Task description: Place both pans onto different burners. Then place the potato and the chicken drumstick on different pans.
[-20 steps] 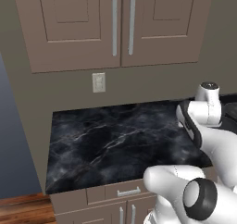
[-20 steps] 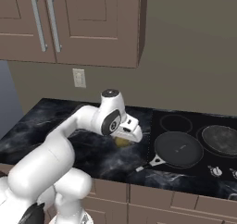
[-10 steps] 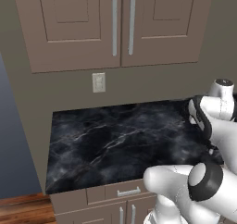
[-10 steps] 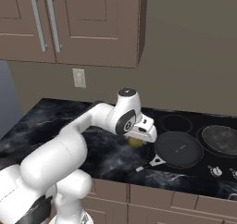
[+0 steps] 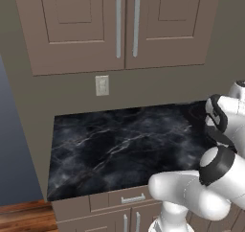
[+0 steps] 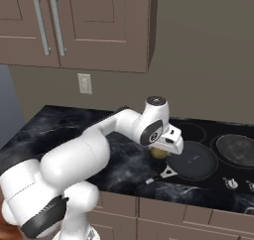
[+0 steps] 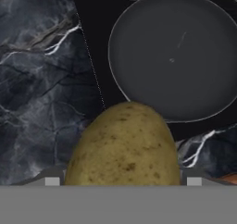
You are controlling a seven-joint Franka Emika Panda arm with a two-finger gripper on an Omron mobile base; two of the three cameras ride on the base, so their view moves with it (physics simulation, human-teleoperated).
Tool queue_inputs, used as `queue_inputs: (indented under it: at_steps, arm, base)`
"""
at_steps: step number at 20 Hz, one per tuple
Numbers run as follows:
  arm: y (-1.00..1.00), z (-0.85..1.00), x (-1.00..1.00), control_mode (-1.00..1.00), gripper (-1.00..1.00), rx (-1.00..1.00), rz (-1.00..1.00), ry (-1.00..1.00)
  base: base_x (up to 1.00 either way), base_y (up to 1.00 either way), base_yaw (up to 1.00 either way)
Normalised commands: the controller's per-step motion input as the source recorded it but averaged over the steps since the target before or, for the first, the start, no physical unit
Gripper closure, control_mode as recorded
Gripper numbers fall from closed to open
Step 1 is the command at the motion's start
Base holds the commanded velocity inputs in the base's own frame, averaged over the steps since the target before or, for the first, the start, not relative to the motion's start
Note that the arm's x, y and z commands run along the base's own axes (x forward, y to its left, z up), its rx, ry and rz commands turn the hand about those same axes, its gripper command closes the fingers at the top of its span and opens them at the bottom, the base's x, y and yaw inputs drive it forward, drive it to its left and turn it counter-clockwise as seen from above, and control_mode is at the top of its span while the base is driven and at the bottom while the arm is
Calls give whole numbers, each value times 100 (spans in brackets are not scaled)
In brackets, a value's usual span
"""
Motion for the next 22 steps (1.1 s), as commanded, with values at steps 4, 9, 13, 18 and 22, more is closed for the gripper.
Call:
queue_inputs:
  at_steps: [4,9,13,18,22]
  arm:
    - [-44,0,8,-100,100,3,0,0]
    - [-36,-8,11,-100,100,0,0,0]
    - [-24,-16,15,-100,100,0,0,0]
    - [-11,-20,21,-100,100,0,0,0]
    - [-13,-23,27,-100,100,0,0,0]
  base:
    - [0,0,0]
    - [0,0,0]
    - [0,0,0]
    - [0,0,0]
    - [0,0,0]
